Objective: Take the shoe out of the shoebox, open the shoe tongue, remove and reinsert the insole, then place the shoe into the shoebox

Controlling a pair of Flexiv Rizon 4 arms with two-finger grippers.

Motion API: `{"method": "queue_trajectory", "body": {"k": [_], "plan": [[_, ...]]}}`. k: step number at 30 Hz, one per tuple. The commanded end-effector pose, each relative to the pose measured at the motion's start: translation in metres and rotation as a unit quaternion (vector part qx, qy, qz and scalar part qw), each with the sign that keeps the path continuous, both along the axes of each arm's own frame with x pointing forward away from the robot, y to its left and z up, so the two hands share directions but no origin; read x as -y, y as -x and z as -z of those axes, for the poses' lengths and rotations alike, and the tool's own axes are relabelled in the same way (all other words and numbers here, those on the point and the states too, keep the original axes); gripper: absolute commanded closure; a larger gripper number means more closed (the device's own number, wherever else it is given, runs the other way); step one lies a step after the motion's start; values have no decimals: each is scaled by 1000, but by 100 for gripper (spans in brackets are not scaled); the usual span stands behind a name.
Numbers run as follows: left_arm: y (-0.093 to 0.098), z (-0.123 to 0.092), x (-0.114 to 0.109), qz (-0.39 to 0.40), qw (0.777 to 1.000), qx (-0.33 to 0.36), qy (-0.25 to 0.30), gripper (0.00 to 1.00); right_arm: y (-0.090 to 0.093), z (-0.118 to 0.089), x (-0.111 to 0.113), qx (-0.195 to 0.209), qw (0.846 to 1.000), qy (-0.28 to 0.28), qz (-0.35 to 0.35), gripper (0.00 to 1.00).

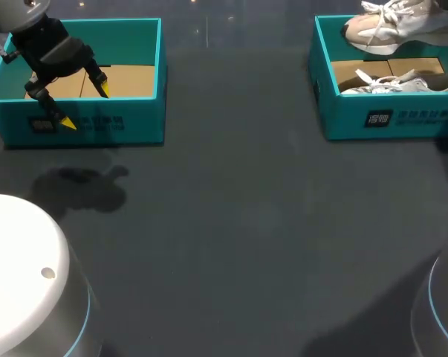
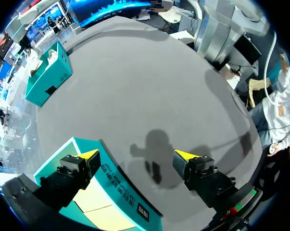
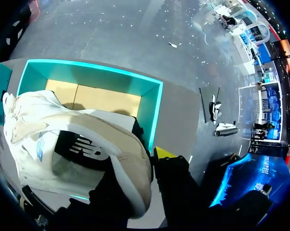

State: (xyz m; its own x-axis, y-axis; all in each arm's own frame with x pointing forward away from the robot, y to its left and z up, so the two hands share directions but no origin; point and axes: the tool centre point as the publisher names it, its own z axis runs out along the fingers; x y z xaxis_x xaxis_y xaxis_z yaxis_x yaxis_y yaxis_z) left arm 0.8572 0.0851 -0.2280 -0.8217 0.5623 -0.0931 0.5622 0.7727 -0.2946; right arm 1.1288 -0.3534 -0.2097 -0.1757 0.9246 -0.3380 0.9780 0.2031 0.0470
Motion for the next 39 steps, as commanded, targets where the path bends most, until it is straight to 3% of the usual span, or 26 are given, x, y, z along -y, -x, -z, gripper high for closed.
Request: {"method": "queue_trajectory", "body": {"k": [1, 13, 39], "plan": [[0, 0, 0, 0, 1000, 0, -1, 0, -5, 12, -9, 4, 999, 29, 17, 100], [0, 0, 0, 0, 1000, 0, -1, 0, -10, 32, -4, 6, 999, 23, 43, 100], [0, 0, 0, 0, 1000, 0, -1, 0, -43, 77, -9, -11, 1000, 16, 18, 100]]}}
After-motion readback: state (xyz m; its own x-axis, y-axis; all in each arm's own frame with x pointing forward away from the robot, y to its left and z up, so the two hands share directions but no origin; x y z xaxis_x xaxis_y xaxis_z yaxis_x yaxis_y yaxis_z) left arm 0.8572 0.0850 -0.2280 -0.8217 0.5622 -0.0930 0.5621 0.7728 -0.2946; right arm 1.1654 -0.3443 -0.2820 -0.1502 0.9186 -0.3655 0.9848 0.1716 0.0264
